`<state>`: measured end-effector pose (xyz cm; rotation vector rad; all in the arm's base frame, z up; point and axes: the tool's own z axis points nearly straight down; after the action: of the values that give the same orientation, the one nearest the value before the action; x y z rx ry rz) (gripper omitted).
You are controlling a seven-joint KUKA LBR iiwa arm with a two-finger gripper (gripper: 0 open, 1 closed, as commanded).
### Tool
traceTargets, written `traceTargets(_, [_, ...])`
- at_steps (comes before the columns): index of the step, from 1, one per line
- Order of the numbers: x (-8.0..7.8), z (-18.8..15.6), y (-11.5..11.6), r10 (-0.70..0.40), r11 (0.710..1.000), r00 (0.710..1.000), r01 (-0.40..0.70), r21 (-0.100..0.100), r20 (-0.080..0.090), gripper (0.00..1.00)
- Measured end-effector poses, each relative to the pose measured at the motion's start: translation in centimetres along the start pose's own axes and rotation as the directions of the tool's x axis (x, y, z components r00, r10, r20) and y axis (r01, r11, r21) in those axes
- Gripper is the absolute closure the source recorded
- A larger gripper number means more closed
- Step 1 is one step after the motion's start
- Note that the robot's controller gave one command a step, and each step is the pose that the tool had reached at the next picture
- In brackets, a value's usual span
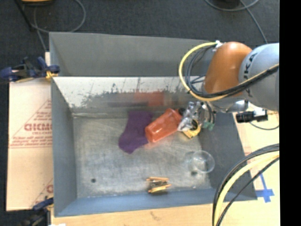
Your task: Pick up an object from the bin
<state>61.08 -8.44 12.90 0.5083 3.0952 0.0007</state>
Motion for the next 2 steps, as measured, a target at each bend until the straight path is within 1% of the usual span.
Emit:
traceTargets(1, [-0.01, 0.02, -0.09, -0.001, 1.000, 1.000, 0.001, 0.002, 0.000, 0.00])
traceTargets(2, [-0.01, 0.03, -0.10, -0.002, 1.000, 1.000, 0.002, 0.002, 0.000, 0.00])
